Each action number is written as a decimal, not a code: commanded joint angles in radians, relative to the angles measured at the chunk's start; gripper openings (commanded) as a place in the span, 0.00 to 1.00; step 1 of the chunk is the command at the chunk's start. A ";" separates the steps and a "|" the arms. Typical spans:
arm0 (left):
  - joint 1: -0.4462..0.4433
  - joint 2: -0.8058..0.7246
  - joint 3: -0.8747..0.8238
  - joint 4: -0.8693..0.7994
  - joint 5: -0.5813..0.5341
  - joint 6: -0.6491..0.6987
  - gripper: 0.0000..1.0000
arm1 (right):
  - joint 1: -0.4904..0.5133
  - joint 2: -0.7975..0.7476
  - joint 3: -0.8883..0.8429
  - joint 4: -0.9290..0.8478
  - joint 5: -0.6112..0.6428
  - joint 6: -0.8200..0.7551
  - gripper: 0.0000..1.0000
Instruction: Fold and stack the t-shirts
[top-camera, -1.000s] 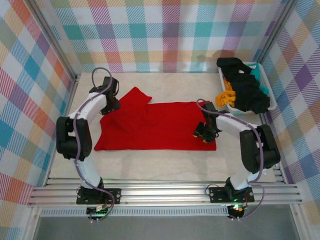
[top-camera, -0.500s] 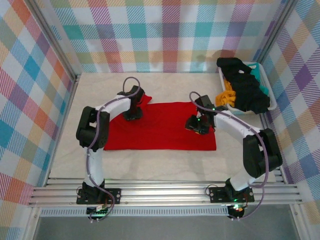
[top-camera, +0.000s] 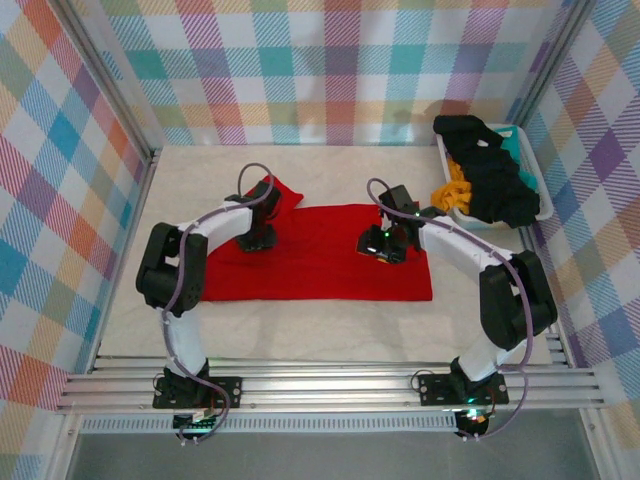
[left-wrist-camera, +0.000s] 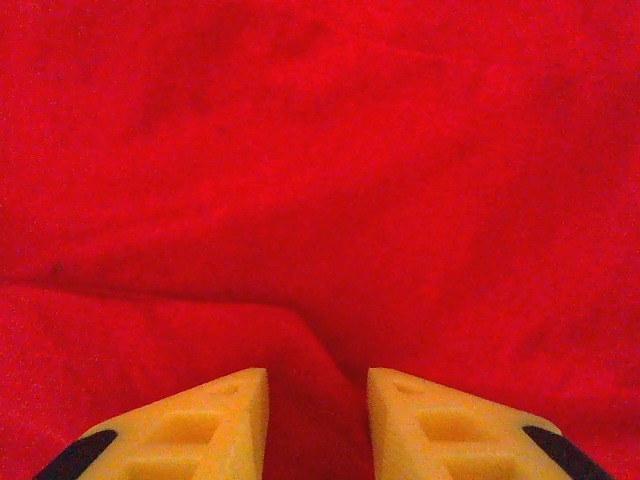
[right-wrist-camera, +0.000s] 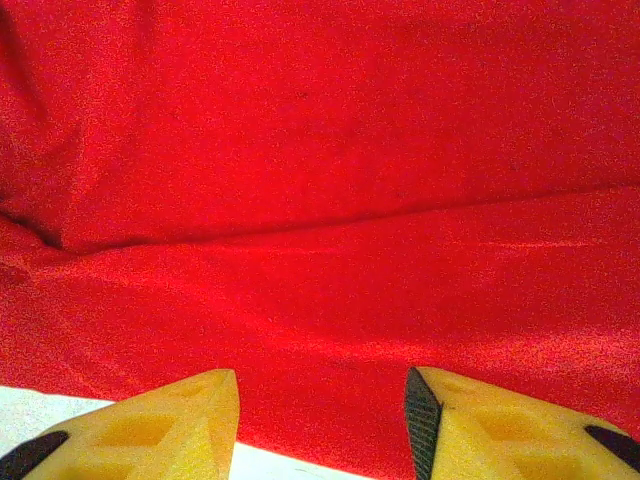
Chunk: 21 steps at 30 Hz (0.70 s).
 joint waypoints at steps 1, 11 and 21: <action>0.001 -0.044 -0.043 0.010 -0.019 -0.021 0.32 | 0.001 -0.003 -0.017 0.001 -0.008 -0.004 0.48; -0.003 -0.105 -0.051 0.000 -0.026 -0.058 0.29 | 0.001 -0.018 -0.037 0.001 0.000 0.000 0.48; 0.030 -0.226 -0.139 -0.081 -0.037 -0.167 0.29 | 0.000 -0.025 -0.042 -0.007 0.017 0.000 0.48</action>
